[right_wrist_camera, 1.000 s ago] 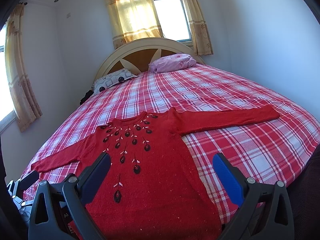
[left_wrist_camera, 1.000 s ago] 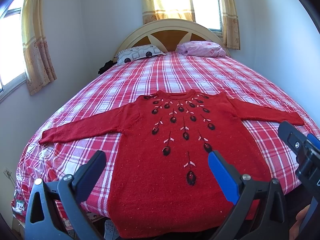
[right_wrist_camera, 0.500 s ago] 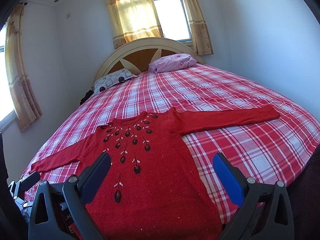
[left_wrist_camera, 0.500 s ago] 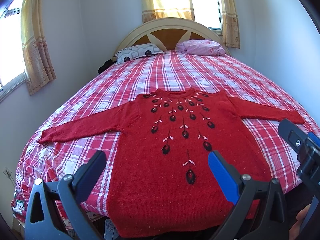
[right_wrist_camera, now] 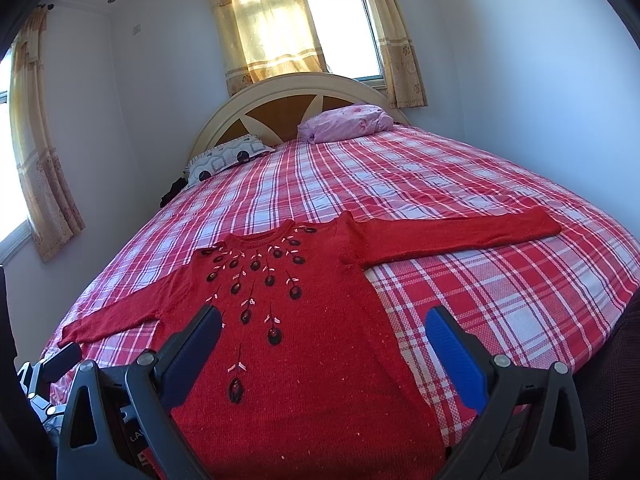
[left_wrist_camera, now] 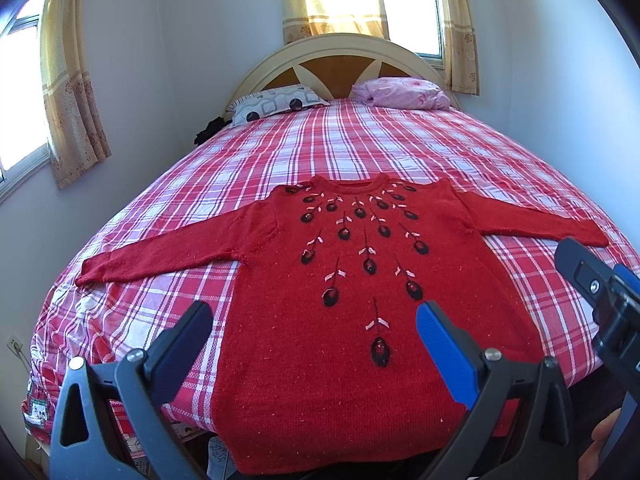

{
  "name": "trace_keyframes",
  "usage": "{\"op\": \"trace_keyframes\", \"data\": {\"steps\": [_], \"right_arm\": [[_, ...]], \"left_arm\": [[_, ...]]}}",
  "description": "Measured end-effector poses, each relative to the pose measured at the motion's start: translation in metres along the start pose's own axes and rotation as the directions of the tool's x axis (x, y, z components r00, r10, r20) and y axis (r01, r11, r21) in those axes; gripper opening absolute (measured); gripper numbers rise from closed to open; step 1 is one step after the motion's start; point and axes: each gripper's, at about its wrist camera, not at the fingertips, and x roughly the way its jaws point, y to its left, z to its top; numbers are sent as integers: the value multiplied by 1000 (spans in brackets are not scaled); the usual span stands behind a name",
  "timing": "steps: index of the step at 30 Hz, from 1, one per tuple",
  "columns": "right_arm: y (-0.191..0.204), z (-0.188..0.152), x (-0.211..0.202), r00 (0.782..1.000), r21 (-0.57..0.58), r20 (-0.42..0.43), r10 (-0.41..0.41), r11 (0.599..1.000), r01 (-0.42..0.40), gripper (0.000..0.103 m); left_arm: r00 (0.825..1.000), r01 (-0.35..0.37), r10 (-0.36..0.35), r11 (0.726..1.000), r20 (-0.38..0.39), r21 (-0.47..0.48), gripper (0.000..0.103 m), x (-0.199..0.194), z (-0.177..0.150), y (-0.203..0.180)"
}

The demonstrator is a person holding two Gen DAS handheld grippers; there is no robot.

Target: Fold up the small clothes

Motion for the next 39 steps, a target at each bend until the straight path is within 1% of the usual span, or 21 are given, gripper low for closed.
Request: {"op": "trace_keyframes", "data": {"steps": [14,31,36,39], "right_arm": [[-3,0,2,1000,3,-5,1,1000,-1,102],[-9,-2,15,999,18,-46,-4,1000,5,102],[-16,-7,37,995,18,-100,-10,1000,12,102],[-35,-2,45,996,50,-92,-24,998,29,102]], "left_arm": [[1000,10,-10,1000,-28,-5,103,6,-1,-1],[998,17,-17,1000,-56,-6,103,17,-4,-2],[995,58,-58,998,-81,0,103,31,-11,-2],[993,75,-74,997,-89,7,103,43,-12,-2]]}}
